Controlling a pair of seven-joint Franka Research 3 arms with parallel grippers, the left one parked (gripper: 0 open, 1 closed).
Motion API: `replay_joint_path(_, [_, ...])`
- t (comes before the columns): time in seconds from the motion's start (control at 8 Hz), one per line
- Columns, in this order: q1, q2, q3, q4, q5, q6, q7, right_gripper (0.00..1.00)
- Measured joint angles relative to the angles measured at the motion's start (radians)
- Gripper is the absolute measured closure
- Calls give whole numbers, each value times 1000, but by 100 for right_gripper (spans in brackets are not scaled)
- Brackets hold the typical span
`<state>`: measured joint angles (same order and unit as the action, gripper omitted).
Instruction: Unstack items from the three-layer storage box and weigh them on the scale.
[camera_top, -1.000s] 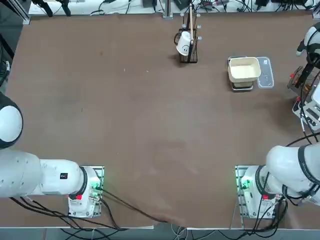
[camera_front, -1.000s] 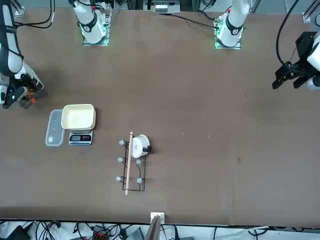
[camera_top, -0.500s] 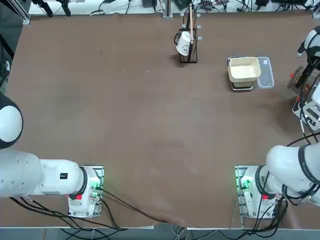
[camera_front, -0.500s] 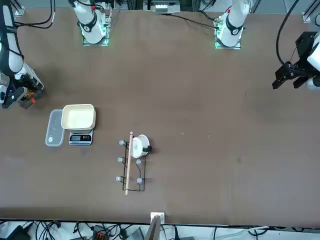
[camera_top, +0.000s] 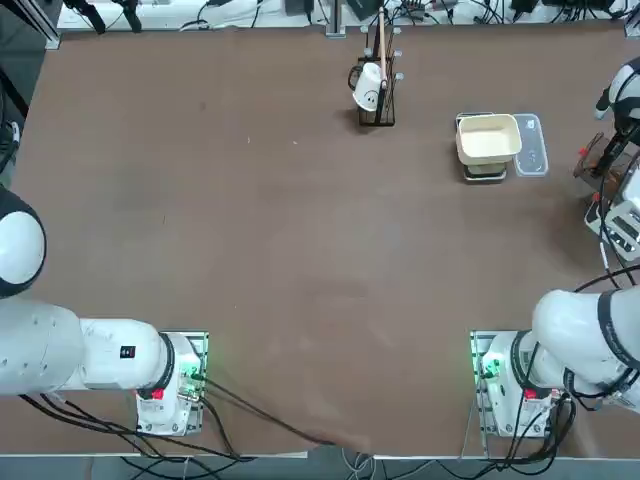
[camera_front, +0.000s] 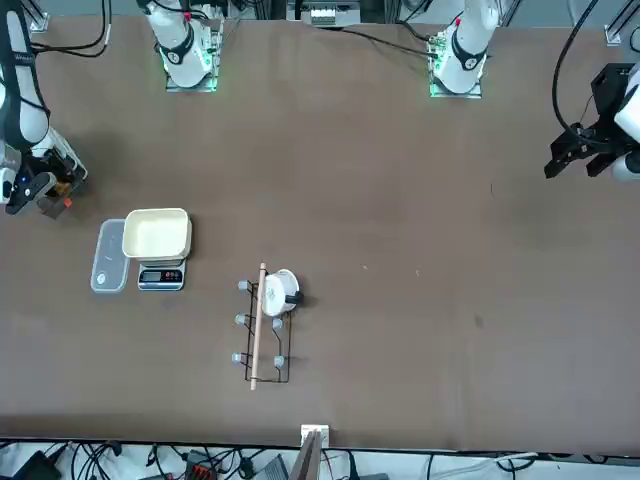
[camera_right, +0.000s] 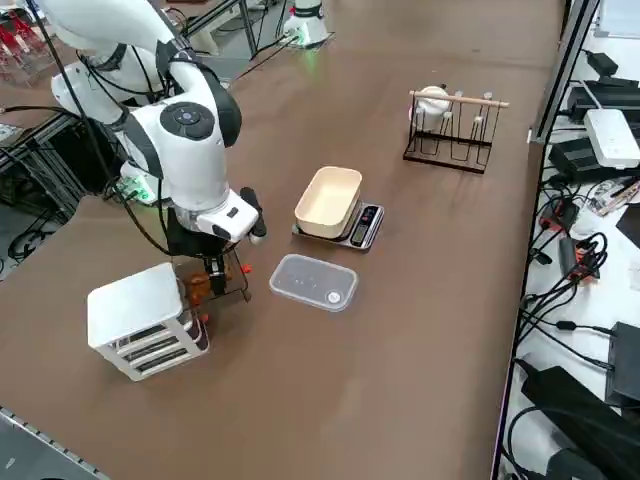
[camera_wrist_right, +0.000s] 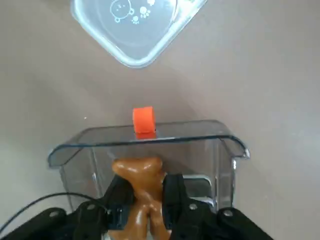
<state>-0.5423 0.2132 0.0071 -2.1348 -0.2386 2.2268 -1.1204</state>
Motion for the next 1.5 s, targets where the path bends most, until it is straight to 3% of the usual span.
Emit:
replay_joint_path(0.5, [16,-40,21,35,26,-92,25,65])
replay_joint_path(0.88, [65,-101,31,118,154,-218,110,65])
replay_joint_path(1.12, [144,-107,37,154,231,-285,293,65])
replay_joint_path(1.5, [294,-46,44,156,268,-264,679,65])
